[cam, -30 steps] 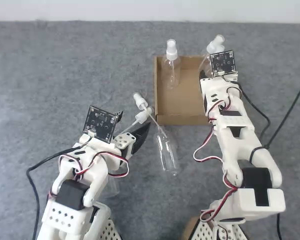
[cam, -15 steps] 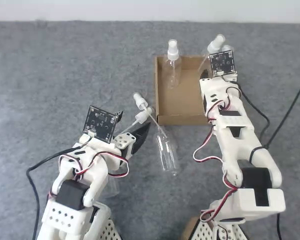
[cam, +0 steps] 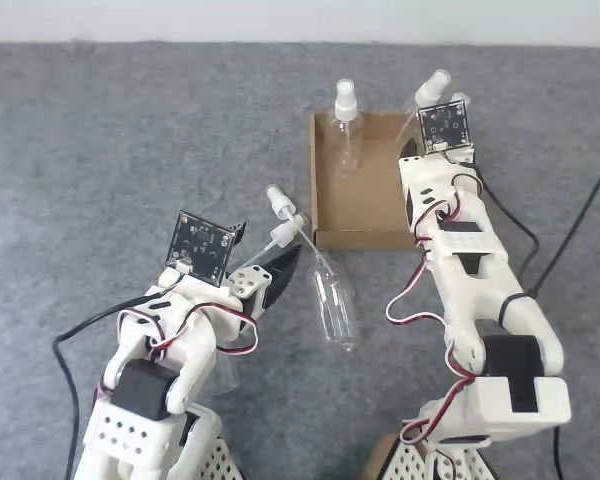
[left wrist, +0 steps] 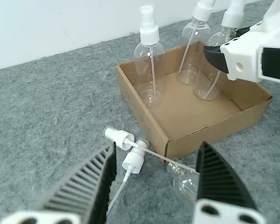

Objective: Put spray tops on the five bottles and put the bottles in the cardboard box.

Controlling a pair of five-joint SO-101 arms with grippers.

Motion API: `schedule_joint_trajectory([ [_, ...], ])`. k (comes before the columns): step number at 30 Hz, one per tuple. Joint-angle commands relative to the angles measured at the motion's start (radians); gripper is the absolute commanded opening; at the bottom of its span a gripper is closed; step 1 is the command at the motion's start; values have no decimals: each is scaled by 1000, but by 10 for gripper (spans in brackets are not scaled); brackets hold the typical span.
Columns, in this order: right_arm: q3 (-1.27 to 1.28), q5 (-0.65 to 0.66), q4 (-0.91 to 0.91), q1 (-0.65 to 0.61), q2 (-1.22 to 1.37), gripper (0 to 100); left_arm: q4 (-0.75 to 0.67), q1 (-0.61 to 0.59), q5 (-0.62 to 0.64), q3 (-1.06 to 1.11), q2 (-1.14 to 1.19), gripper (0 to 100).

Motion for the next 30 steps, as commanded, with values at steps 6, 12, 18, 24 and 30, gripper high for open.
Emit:
schedule_joint_trajectory([
  [6, -18, 104, 10, -5, -28, 195, -28, 2, -8, -7, -11, 257],
  [12, -32, 103, 62, -7, -28, 202, -28, 2, -8, -7, -11, 257],
  [18, -74, 106, 139, -7, -28, 309, -28, 2, -8, -7, -11, 257],
  [24, -94, 107, 168, -7, -28, 333, -28, 2, -8, -7, -11, 257],
  [30, -146, 103, 174, -7, -28, 333, -28, 2, -8, -7, -9, 257],
])
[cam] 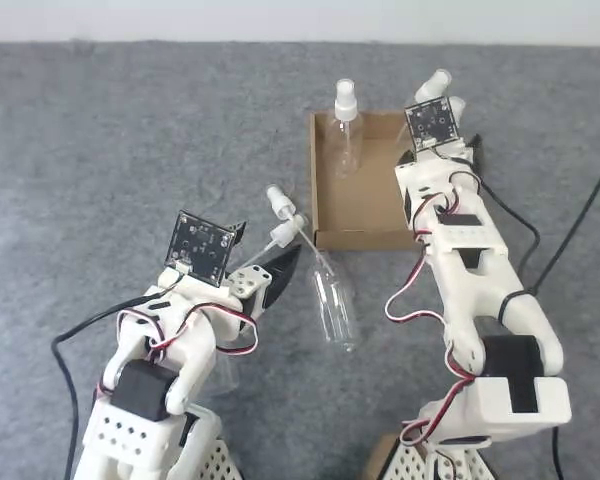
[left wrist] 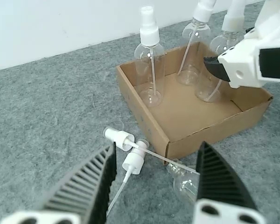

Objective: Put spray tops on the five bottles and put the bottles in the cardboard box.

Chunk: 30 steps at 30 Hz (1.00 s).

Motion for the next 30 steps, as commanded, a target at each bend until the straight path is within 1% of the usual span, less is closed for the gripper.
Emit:
schedule_joint_trajectory([
  [1, -95, 9, 7, -2, -27, 333, -25, 2, -8, -7, -9, 257],
  [7, -106, 14, 8, -21, -28, 333, -25, 2, -8, -7, -8, 257],
  [14, -132, 14, 67, -13, -27, 333, -25, 2, -8, -7, -8, 257],
  [30, -126, 9, 70, -12, -18, 325, -25, 2, -8, -7, -8, 257],
])
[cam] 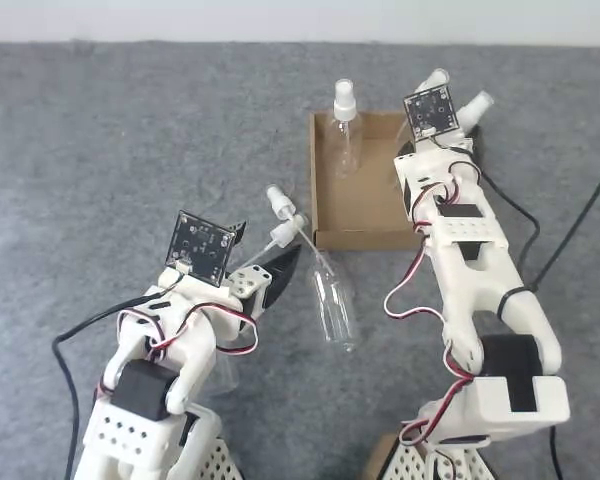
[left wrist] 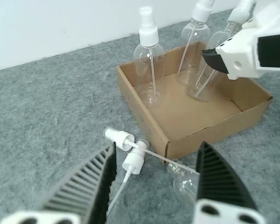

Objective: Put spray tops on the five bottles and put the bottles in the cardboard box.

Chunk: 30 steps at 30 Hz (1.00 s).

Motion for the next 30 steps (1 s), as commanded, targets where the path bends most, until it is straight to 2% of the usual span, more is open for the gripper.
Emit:
schedule_joint_trajectory([
  [1, -60, 9, 4, 1, -19, 309, -25, 2, -6, -7, -8, 257],
  [5, -61, 14, -5, 1, -27, 199, -25, 2, -6, -7, -8, 257],
  [7, -64, 14, -5, 1, -27, 174, -25, 2, -6, -7, -8, 257],
  [12, -64, 15, -7, 4, -28, 173, -25, 2, -6, -7, -8, 257],
  [26, -60, 6, -7, 110, -28, 169, -25, 2, -6, -7, -8, 257],
  [30, -64, 6, -8, 110, -30, 106, -25, 2, -6, -7, -8, 257],
])
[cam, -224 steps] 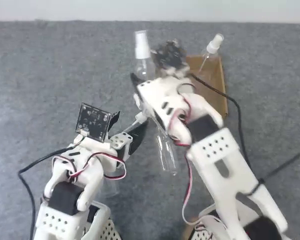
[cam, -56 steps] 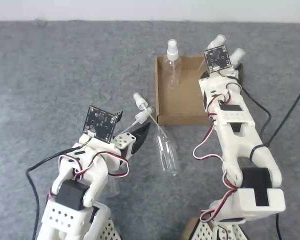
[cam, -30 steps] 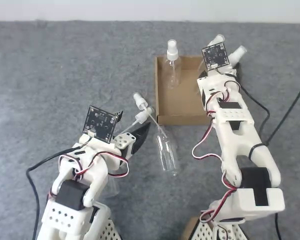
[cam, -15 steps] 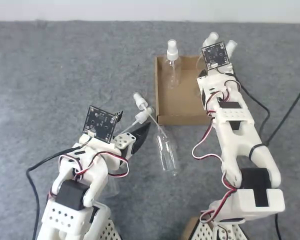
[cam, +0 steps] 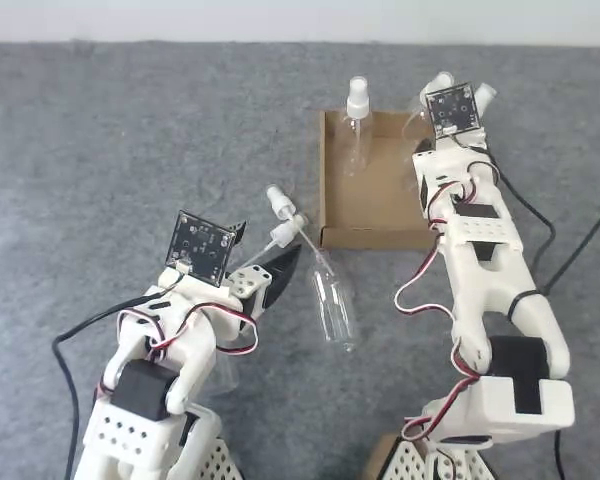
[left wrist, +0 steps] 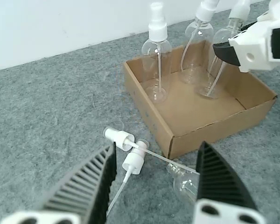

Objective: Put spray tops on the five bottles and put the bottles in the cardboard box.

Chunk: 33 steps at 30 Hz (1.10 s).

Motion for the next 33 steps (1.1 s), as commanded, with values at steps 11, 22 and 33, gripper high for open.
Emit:
schedule_joint_trajectory([
  [11, -57, 8, -70, 33, -44, 49, -25, 2, -6, -7, -9, 257],
  [22, 41, 15, -67, 4, -180, 50, -25, 2, -6, -7, -11, 257],
  [33, 60, 161, -94, -2, -180, 48, -23, 2, -6, -7, -12, 257],
])
